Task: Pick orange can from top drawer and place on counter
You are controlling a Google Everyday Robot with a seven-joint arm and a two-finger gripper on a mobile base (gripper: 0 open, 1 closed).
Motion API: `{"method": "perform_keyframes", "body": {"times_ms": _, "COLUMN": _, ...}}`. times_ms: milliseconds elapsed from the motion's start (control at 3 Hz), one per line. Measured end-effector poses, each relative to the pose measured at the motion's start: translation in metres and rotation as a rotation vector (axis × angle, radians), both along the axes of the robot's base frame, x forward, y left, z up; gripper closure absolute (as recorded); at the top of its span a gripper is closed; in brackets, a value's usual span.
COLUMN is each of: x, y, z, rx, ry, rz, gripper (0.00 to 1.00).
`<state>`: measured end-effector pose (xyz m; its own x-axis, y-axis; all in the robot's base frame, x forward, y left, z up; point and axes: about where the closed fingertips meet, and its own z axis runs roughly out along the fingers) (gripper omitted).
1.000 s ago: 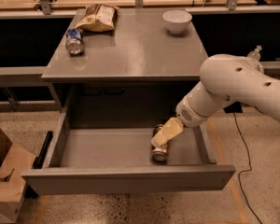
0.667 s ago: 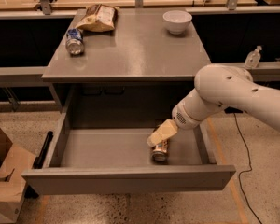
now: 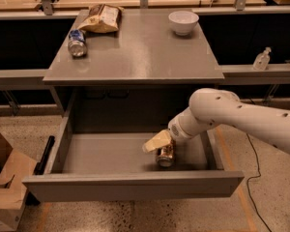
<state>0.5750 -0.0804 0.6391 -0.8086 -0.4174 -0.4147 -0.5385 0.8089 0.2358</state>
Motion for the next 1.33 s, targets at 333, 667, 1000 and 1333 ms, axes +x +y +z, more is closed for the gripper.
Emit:
{"method": "perform_keyframes", "body": {"times_ms": 333, "x": 0.0021, "y": 0.0078, "z": -0.0229, "rx": 0.001, "ry": 0.033, "rz": -0.050, "gripper": 0.23}}
{"method": "perform_keyframes", "body": {"times_ms": 667, "x": 0.0011, "y": 0.0095, "z": -0.0275, "rx": -0.010, "ry": 0.037, "rz": -0.074, "gripper": 0.46}}
{"method": "perform_keyframes", "body": {"times_ms": 1000, "x": 0.0011, "y": 0.0095, "z": -0.0243, "rx": -0.010, "ry": 0.037, "rz": -0.073, "gripper": 0.69}}
{"method": "perform_keyframes", "body": {"times_ms": 1333, "x": 0.0010, "y": 0.0095, "z": -0.0239, "rx": -0.010, "ry": 0.037, "rz": -0.073, "gripper": 0.93}}
